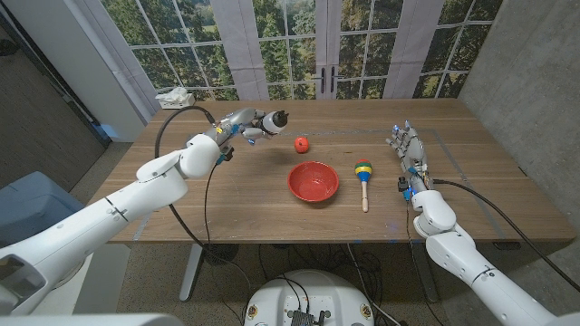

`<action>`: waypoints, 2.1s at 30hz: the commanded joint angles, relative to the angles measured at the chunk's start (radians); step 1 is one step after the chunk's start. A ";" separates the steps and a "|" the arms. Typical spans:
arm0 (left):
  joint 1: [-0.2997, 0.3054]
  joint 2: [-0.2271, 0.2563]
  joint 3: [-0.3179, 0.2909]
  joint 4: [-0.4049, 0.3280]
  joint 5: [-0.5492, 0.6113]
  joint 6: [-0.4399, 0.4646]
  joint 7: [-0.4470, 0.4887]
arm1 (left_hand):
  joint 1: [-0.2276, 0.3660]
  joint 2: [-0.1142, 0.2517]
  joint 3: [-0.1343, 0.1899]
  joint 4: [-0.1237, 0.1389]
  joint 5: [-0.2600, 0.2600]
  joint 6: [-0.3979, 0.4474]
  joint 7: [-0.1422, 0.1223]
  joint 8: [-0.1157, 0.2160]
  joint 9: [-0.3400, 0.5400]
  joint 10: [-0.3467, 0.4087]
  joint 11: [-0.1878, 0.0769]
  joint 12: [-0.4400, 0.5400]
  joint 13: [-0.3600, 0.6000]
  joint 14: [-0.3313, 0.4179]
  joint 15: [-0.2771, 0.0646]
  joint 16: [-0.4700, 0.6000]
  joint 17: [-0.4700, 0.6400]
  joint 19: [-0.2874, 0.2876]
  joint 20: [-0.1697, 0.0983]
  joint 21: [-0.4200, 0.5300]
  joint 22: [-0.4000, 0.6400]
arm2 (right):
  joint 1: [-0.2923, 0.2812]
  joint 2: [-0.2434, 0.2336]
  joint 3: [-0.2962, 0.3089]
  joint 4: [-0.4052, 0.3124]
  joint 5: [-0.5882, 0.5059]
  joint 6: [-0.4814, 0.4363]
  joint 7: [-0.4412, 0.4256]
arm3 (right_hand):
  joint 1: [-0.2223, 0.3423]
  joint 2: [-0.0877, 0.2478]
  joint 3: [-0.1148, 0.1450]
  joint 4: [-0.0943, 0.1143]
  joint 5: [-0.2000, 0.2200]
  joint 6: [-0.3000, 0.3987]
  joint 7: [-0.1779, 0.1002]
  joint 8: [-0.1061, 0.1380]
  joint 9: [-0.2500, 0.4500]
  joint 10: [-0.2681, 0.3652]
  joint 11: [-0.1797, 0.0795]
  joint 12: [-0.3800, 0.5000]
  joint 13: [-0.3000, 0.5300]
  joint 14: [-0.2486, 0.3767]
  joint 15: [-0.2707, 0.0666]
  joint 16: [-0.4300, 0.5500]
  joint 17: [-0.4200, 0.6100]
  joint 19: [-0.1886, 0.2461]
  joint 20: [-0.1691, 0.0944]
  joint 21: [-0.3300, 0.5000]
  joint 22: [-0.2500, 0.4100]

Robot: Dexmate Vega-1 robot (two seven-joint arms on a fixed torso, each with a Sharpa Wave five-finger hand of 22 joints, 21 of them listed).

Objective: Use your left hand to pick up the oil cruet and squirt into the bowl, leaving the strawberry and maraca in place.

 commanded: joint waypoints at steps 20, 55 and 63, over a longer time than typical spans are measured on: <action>0.004 0.002 0.083 -0.110 0.633 0.069 -0.028 | -0.039 0.022 0.157 0.137 -0.003 0.011 0.000 0.008 0.005 0.053 -0.072 0.001 0.004 -0.006 -0.001 0.003 -0.002 -0.019 -0.079 0.019 -0.001 | -0.027 0.023 0.013 0.018 0.010 0.056 0.006 | -0.004 0.013 0.002 -0.008 0.001 0.011 -0.003 -0.004 0.002 0.014 0.003 -0.001 0.004 0.008 -0.002 -0.003 0.000 0.011 -0.004 -0.011 0.003; 0.016 0.075 0.046 -0.158 1.170 -0.082 -0.134 | -0.062 0.024 0.181 0.138 -0.004 -0.006 -0.028 0.003 0.005 0.028 -0.096 -0.001 0.005 -0.007 -0.002 0.000 -0.010 -0.039 -0.078 0.043 -0.004 | 0.013 0.026 -0.007 0.045 0.025 0.046 0.053 | -0.006 0.015 0.000 -0.010 0.001 0.014 -0.003 -0.004 0.002 0.016 0.004 -0.001 0.004 0.009 -0.003 -0.005 0.000 0.015 -0.004 -0.023 0.003; 0.015 0.082 0.037 -0.174 1.233 -0.122 -0.170 | -0.069 0.031 0.190 0.142 -0.002 -0.015 -0.033 -0.001 0.004 0.023 -0.098 0.000 0.004 -0.005 -0.002 0.002 -0.010 -0.037 -0.079 0.047 -0.005 | 0.024 0.030 -0.014 0.059 0.025 0.045 0.059 | -0.007 0.015 0.000 -0.011 0.001 0.014 -0.002 -0.004 0.002 0.015 0.005 -0.001 0.004 0.009 -0.003 -0.006 0.000 0.017 -0.004 -0.025 0.003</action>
